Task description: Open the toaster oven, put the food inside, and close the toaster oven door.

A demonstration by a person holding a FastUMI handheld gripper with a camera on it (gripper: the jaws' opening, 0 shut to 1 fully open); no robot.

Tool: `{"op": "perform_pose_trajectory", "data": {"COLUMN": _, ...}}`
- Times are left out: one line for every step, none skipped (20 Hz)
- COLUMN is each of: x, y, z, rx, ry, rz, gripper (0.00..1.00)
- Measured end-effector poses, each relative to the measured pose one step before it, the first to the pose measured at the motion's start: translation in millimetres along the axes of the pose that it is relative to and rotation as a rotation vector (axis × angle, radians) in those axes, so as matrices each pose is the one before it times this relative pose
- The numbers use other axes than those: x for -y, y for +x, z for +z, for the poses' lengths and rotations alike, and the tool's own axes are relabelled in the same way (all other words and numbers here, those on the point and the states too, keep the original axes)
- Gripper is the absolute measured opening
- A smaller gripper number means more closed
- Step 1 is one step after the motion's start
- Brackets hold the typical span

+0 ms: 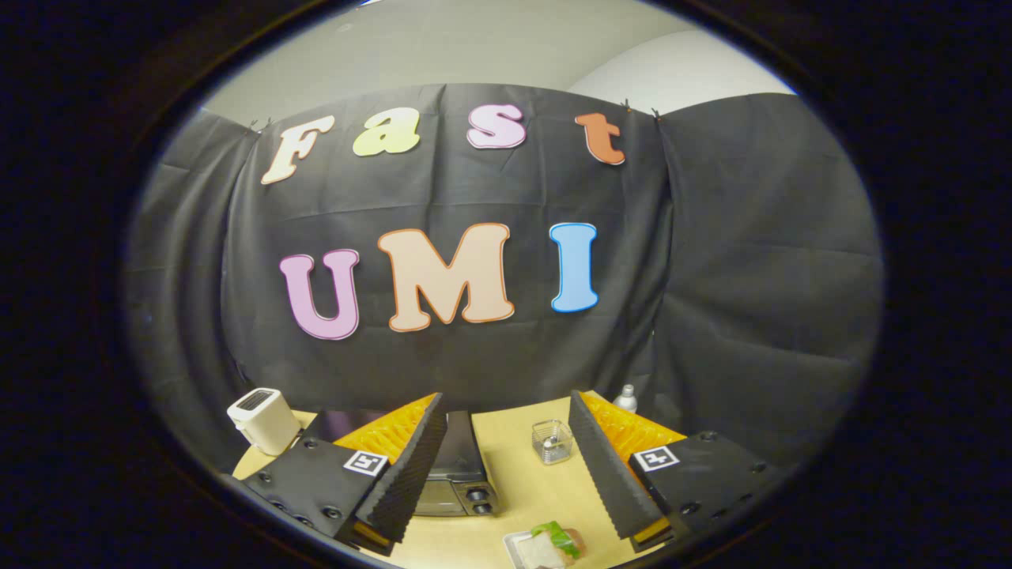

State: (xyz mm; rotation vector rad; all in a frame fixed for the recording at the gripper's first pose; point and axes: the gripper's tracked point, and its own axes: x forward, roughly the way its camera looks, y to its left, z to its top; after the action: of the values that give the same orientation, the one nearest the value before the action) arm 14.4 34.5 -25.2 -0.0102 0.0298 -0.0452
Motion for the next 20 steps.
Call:
{"op": "perform_pose_trajectory", "data": {"x": -4.02, "y": 3.37, "z": -7.38, "rx": -0.00369, "ry": 0.00103, "rz": 0.00029, "gripper": 0.97}}
{"op": "perform_pose_trajectory", "data": {"x": -6.28, "y": 2.26, "z": -6.08, "rx": -0.00089, "ry": 0.00504, "rz": 0.00565, "gripper": 0.97}}
{"op": "perform_pose_trajectory", "data": {"x": -8.22, "y": 1.88, "z": -9.37, "rx": -0.00432, "ry": 0.00318, "rz": 0.01086, "gripper": 0.97}}
{"op": "perform_pose_trajectory", "data": {"x": -7.58, "y": 0.94, "z": -9.15, "rx": -0.00590, "ry": 0.00321, "rz": 0.01277, "gripper": 0.97}}
{"op": "perform_pose_trajectory", "data": {"x": -8.21, "y": 1.66, "z": -11.65, "rx": -0.00649, "ry": 0.00103, "rz": 0.01593, "gripper": 0.97}}
{"op": "perform_pose_trajectory", "data": {"x": -8.80, "y": 1.03, "z": -11.33, "rx": -0.00392, "ry": 0.00505, "rz": 0.01887, "gripper": 0.97}}
{"op": "perform_pose_trajectory", "data": {"x": -7.77, "y": 1.36, "z": -11.17, "rx": -0.00934, "ry": 0.01036, "rz": 0.01566, "gripper": 0.97}}
{"op": "perform_pose_trajectory", "data": {"x": -9.25, "y": 1.65, "z": -14.46, "rx": -0.01696, "ry": 0.01993, "rz": 0.01991, "gripper": 0.97}}
{"op": "perform_pose_trajectory", "data": {"x": -11.18, "y": 2.19, "z": -13.37, "rx": -0.01512, "ry": 0.02109, "rz": 0.02485, "gripper": 0.97}}
{"op": "perform_pose_trajectory", "data": {"x": -9.87, "y": 3.96, "z": -11.68, "rx": -0.01023, "ry": 0.01340, "rz": 0.01634, "gripper": 0.97}}
{"op": "perform_pose_trajectory", "data": {"x": -6.17, "y": 4.55, "z": -13.59, "rx": -0.01240, "ry": -0.00240, "rz": 0.00558, "gripper": 0.97}}
{"op": "perform_pose_trajectory", "data": {"x": -6.66, "y": 6.14, "z": -10.45, "rx": -0.00759, "ry": -0.00937, "rz": 0.01036, "gripper": 0.97}}
{"op": "perform_pose_trajectory", "data": {"x": -8.77, "y": 7.36, "z": -9.27, "rx": -0.00660, "ry": -0.01347, "rz": 0.01017, "gripper": 0.97}}
{"op": "perform_pose_trajectory", "data": {"x": -6.68, "y": 6.29, "z": -6.33, "rx": 0.00313, "ry": -0.01364, "rz": 0.00748, "gripper": 0.96}}
{"op": "perform_pose_trajectory", "data": {"x": -6.70, "y": 7.74, "z": -4.19, "rx": 0.00642, "ry": -0.00995, "rz": 0.00396, "gripper": 0.97}}
{"op": "perform_pose_trajectory", "data": {"x": -8.10, "y": 7.11, "z": -5.62, "rx": -0.00245, "ry": -0.00565, "rz": 0.01139, "gripper": 0.97}}
{"op": "perform_pose_trajectory", "data": {"x": -9.55, "y": 6.64, "z": -8.22, "rx": -0.00433, "ry": -0.00210, "rz": 0.01469, "gripper": 0.97}}
{"op": "perform_pose_trajectory", "data": {"x": -7.63, "y": 5.64, "z": -3.99, "rx": 0.00124, "ry": -0.00197, "rz": 0.00886, "gripper": 0.97}}
{"op": "perform_pose_trajectory", "data": {"x": -6.25, "y": 5.32, "z": -3.67, "rx": -0.00118, "ry": -0.00627, "rz": 0.00417, "gripper": 0.97}}
{"op": "perform_pose_trajectory", "data": {"x": -6.06, "y": 4.62, "z": -7.21, "rx": -0.00575, "ry": -0.00631, "rz": 0.00542, "gripper": 0.97}}
